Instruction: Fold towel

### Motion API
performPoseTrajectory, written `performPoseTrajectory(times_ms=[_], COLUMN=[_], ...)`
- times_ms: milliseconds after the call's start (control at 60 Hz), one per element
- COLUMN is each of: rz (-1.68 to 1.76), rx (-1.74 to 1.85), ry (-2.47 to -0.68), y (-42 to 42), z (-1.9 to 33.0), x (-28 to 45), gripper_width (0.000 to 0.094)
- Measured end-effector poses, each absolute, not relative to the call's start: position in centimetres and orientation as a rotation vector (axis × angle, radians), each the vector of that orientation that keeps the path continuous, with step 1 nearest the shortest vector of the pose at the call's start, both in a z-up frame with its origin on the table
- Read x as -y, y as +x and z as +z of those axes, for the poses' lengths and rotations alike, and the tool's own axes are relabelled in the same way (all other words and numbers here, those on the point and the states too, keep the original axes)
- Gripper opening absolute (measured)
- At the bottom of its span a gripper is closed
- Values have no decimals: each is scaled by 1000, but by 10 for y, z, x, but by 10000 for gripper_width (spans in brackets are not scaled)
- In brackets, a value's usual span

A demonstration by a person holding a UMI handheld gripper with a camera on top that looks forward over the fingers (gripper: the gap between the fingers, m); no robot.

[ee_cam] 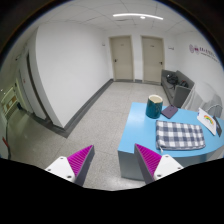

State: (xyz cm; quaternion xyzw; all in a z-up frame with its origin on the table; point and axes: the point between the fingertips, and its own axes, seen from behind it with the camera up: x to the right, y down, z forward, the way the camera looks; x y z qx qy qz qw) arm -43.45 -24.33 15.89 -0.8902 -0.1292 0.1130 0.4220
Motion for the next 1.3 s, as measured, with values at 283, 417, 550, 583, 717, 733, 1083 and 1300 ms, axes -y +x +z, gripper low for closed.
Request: performPoseTrajectory(times_ms=[283, 417, 550, 583, 717, 733, 1083, 1300], rz=[64, -37, -17, -5, 7, 4, 54, -21], rx=[288, 245, 244, 247, 238, 240, 258, 17], ry=[-2129, -2089, -2100, -2107, -2123, -2112, -2017, -1858], y=[-349, -294, -273, -271, -259, -258, -248, -112], z=[115, 68, 23, 14, -12, -12, 17, 136], x=[152, 86, 50, 46, 37, 37, 29, 15], gripper_width=[793, 773, 695, 649, 397, 307, 15, 29])
